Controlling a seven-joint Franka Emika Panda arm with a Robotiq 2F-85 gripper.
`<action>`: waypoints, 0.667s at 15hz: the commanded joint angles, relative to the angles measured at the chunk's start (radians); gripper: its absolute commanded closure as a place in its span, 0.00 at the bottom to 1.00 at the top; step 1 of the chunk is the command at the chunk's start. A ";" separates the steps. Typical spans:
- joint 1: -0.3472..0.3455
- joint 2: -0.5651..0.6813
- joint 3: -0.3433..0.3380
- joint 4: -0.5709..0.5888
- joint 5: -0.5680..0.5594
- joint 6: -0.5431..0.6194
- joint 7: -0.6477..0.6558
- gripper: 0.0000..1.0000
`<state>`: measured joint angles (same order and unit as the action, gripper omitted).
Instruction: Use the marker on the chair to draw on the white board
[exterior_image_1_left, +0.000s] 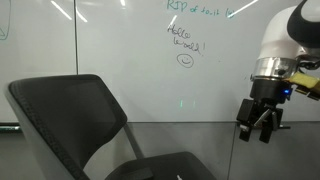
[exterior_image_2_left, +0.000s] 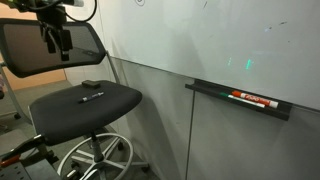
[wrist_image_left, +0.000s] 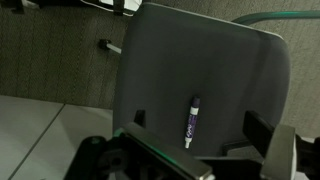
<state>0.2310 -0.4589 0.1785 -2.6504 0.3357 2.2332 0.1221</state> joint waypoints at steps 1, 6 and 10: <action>0.016 0.123 0.043 0.060 -0.038 0.089 -0.017 0.00; 0.027 0.261 0.117 0.112 -0.139 0.210 0.029 0.00; 0.022 0.371 0.159 0.161 -0.286 0.287 0.097 0.00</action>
<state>0.2549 -0.1745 0.3145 -2.5462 0.1527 2.4667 0.1579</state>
